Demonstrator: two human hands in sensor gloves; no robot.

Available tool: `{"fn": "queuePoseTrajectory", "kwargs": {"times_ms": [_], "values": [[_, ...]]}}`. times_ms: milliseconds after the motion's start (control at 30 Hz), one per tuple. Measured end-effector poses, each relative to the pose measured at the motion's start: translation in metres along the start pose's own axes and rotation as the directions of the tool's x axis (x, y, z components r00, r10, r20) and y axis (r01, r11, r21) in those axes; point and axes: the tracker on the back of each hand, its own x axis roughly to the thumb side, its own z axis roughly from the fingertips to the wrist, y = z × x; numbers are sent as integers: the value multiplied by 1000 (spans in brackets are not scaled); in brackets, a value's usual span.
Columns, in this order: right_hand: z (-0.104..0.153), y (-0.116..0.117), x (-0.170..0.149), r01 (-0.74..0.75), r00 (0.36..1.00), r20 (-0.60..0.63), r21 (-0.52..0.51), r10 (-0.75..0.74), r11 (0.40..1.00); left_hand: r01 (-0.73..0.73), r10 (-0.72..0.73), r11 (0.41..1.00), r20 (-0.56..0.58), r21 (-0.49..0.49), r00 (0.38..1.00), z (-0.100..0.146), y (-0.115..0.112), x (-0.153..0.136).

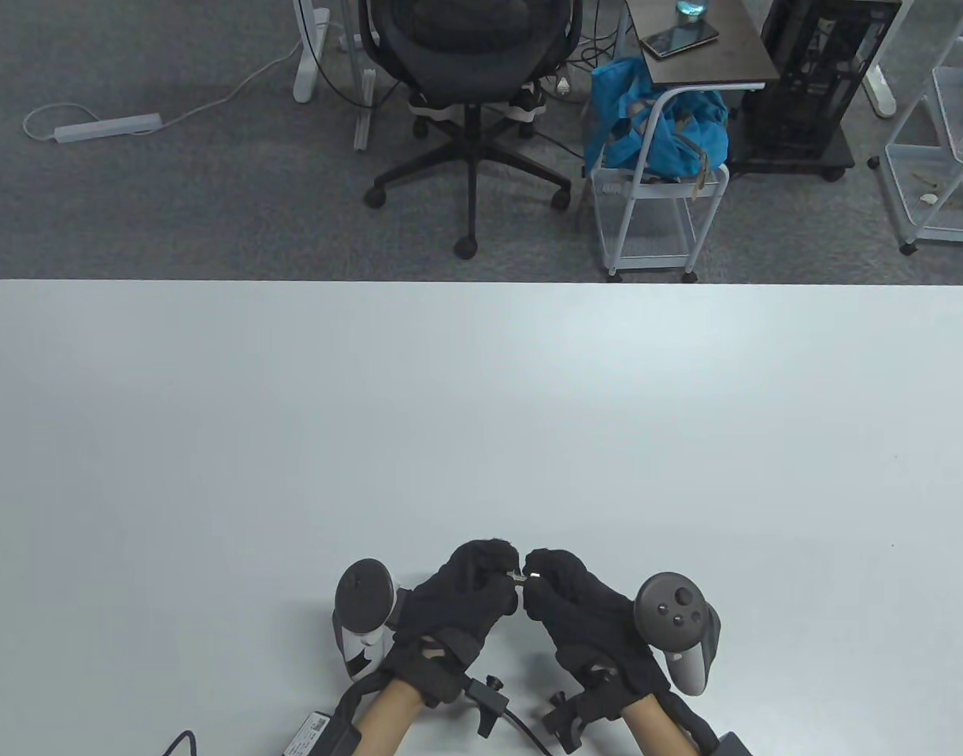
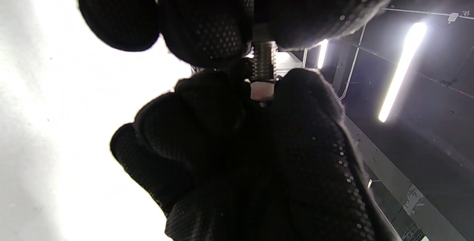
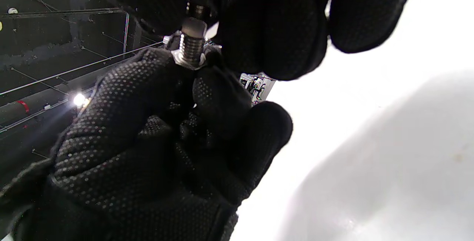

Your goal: Unscrew nut from screw

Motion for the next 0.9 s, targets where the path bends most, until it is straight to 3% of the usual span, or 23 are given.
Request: {"fn": "queuePoseTrajectory", "kwargs": {"times_ms": [900], "values": [[1, -2, 3, -7, 998, 58, -53, 10, 999, -1, 1, 1000, -7, -22, 1000, -1, 0, 0]]}}
